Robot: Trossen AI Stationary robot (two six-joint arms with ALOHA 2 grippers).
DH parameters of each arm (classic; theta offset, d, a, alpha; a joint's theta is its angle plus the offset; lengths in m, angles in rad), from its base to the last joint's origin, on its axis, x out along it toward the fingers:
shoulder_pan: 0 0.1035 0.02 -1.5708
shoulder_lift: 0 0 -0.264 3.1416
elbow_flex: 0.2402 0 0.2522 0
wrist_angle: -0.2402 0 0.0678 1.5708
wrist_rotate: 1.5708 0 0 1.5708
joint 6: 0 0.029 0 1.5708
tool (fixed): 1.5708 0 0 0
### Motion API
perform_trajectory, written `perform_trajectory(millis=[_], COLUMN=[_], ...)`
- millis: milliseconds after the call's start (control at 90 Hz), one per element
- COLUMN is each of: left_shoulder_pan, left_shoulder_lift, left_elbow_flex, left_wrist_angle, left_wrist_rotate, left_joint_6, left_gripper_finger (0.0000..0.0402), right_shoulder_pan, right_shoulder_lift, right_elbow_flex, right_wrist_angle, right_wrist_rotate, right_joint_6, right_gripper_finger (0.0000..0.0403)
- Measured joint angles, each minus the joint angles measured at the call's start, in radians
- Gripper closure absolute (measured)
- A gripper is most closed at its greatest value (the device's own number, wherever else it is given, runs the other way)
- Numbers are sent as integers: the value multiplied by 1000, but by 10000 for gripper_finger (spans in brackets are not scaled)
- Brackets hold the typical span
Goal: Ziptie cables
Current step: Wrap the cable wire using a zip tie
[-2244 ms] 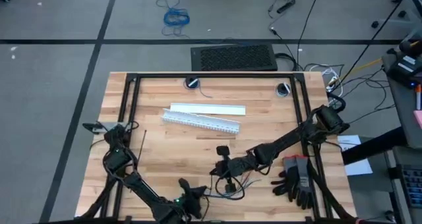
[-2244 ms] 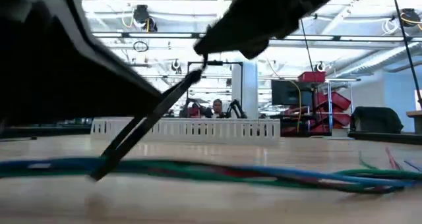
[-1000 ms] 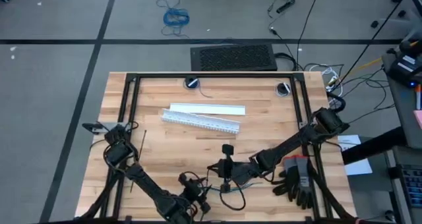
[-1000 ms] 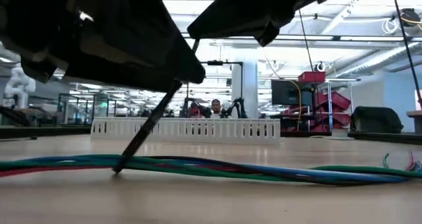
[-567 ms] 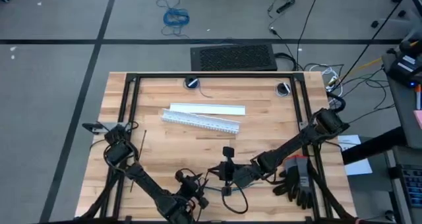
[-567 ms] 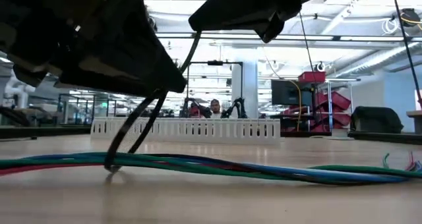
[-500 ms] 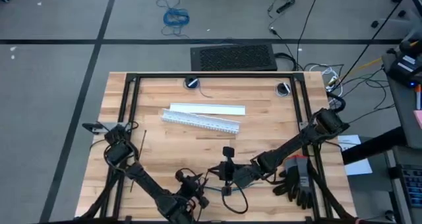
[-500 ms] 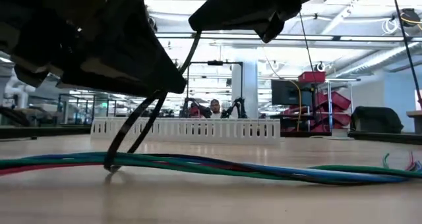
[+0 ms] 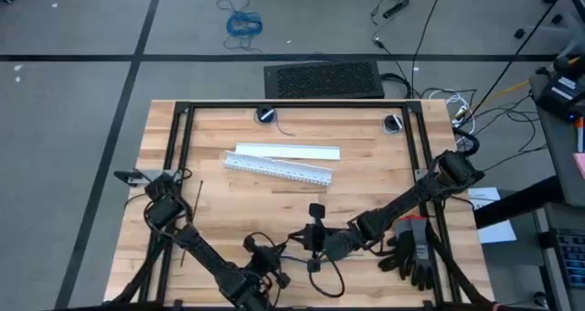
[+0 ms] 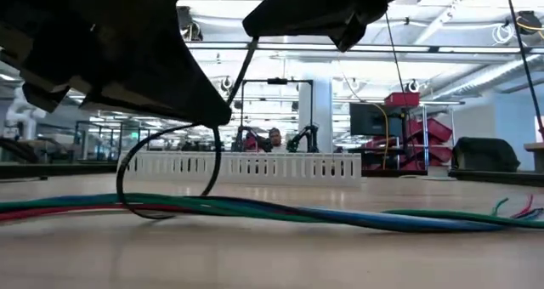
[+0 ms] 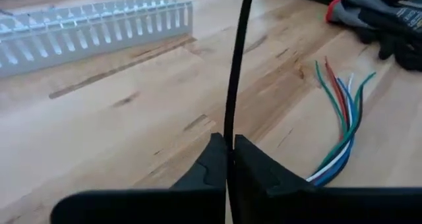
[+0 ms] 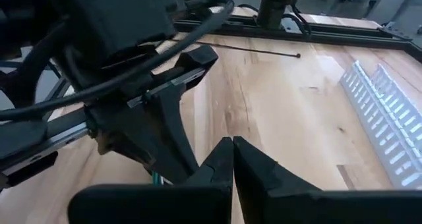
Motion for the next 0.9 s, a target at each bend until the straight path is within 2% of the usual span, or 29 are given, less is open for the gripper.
perform_trajectory(millis=[422, 900], left_shoulder_pan=[-63, -92], left_shoulder_lift=[0, 48], left_elbow_flex=[2, 4], left_wrist_angle=[71, 116], left_wrist_rotate=[37, 110], left_joint_6=[-5, -54], left_gripper_finger=[392, 393], right_shoulder_pan=[-1, -5], right_shoulder_lift=[-116, -269], right_elbow_flex=[0, 0], right_wrist_angle=[-64, -271], right_wrist_rotate=[156, 255], right_joint_6=[-190, -223], right_gripper_finger=[403, 403])
